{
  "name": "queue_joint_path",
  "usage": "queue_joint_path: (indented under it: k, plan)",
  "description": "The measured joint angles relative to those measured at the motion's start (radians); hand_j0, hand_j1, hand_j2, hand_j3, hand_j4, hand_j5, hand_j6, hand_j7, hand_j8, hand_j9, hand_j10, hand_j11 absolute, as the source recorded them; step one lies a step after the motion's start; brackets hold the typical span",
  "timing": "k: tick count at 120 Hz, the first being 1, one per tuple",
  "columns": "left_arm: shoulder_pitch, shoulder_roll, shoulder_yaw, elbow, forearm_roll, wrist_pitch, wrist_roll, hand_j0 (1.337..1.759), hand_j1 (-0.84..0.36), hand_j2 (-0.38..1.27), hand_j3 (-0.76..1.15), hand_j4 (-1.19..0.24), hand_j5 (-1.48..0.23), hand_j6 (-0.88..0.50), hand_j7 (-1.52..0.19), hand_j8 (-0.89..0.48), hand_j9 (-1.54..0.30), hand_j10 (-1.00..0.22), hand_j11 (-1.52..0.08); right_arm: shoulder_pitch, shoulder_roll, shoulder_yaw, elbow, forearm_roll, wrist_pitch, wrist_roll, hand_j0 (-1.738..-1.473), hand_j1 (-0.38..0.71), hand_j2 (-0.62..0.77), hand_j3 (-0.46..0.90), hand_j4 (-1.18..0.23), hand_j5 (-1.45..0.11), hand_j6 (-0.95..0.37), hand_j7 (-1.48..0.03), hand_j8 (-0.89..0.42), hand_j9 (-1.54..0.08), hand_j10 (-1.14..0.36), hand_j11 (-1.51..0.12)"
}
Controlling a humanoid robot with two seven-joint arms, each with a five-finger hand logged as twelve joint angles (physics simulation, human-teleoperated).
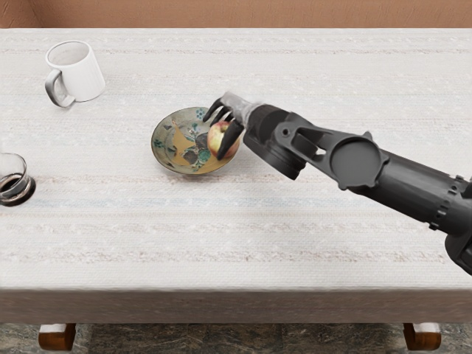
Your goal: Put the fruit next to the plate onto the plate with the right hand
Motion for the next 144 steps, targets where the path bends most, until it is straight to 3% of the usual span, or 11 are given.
queue_joint_path:
  k: [20, 45, 64, 82, 100, 122, 144]
  plan:
    - [0.000, 0.000, 0.000, 0.000, 0.000, 0.000, 0.000, 1.658, 0.07, 0.05, 0.00, -0.23, -0.30, -0.23, -0.30, -0.23, -0.30, -0.23, -0.30, 0.007, 0.000, -0.001, 0.003, -0.001, 0.023, 0.000, -1.658, 0.18, 0.35, 0.00, -0.51, -0.67, -0.51, -0.67, -0.39, -0.67, -0.48, -0.67]
    - [0.001, 0.000, 0.000, 0.000, 0.000, 0.000, 0.000, 1.658, 0.07, 0.05, 0.00, -0.23, -0.30, -0.23, -0.30, -0.23, -0.30, -0.23, -0.30, 0.014, 0.000, 0.005, 0.006, -0.001, -0.003, 0.000, -1.658, -0.11, 0.12, 0.00, -0.22, -0.29, -0.22, -0.29, -0.18, -0.29, -0.21, -0.29]
    - [0.001, 0.000, 0.000, 0.000, 0.000, 0.000, 0.000, 1.658, 0.07, 0.05, 0.00, -0.23, -0.30, -0.23, -0.30, -0.23, -0.30, -0.23, -0.30, 0.013, -0.041, 0.012, 0.110, 0.139, 0.014, 0.000, -1.658, -0.21, 0.05, 0.00, -0.13, -0.16, -0.13, -0.16, -0.11, -0.16, -0.12, -0.16]
    - [0.001, 0.000, 0.000, 0.000, 0.000, 0.000, 0.000, 1.658, 0.07, 0.05, 0.00, -0.23, -0.30, -0.23, -0.30, -0.23, -0.30, -0.23, -0.30, -0.054, -0.211, 0.128, 0.145, 0.335, 0.345, 0.041, -1.658, -0.26, 0.02, 0.00, -0.08, -0.11, -0.08, -0.11, -0.07, -0.11, -0.08, -0.11]
    - [-0.004, 0.000, -0.002, 0.004, -0.001, 0.000, 0.000, 1.658, 0.07, 0.05, 0.00, -0.23, -0.30, -0.23, -0.30, -0.23, -0.30, -0.23, -0.30, -0.136, -0.377, 0.268, 0.149, 0.406, 0.623, 0.075, -1.658, -0.28, 0.01, 0.00, -0.06, -0.08, -0.06, -0.08, -0.06, -0.08, -0.06, -0.08]
    - [-0.008, 0.000, -0.008, 0.021, -0.005, 0.001, 0.000, 1.658, 0.07, 0.05, 0.00, -0.23, -0.30, -0.23, -0.30, -0.23, -0.30, -0.23, -0.30, -0.196, -0.573, 0.320, 0.145, 0.486, 0.751, 0.177, -1.658, -0.29, 0.00, 0.00, -0.05, -0.06, -0.05, -0.06, -0.05, -0.06, -0.05, -0.06]
    - [-0.003, 0.000, -0.008, 0.029, -0.006, 0.003, 0.001, 1.658, 0.07, 0.05, 0.00, -0.23, -0.30, -0.23, -0.30, -0.23, -0.30, -0.23, -0.30, -0.232, -0.701, 0.328, 0.134, 0.562, 0.775, 0.209, -1.658, -0.30, 0.00, 0.00, -0.04, -0.06, -0.04, -0.06, -0.04, -0.06, -0.04, -0.06]
